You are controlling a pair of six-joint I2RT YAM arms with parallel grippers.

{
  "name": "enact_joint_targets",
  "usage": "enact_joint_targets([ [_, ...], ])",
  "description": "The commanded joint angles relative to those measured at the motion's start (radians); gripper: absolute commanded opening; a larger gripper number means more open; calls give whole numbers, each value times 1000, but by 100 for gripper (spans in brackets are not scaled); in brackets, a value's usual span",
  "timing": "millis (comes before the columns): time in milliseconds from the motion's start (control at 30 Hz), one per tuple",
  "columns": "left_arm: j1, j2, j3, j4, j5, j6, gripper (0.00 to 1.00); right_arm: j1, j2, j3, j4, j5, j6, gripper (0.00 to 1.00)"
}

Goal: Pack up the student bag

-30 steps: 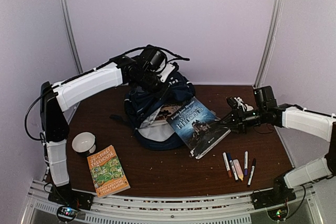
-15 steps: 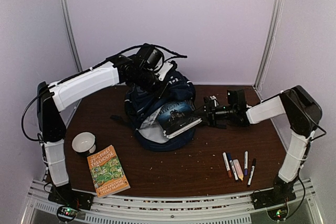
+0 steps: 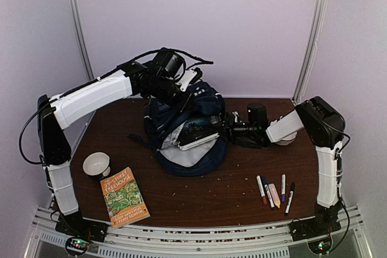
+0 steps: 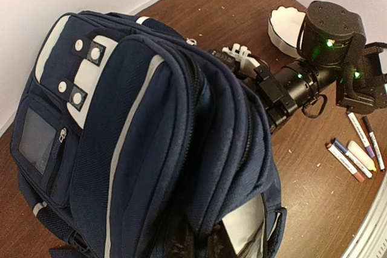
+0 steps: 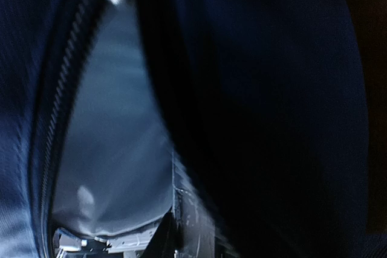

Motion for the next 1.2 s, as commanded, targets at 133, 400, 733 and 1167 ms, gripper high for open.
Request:
enact_joint_targets([
  [133,-18,-90,-9,156,33,0,0,4,62,131,-92,154,-83,6],
  [400,-20,-99,-63,140,-28,8,0,0,-37,69,-188,102,-195,42],
  [733,-20,-87,-144,144,29,-23,7,-95,-352,-26,-734,154,-628,62],
  [1167,-116,-467,-627,102,-285,-284,72,-80,-632,-7,-891,57,-1079,46],
])
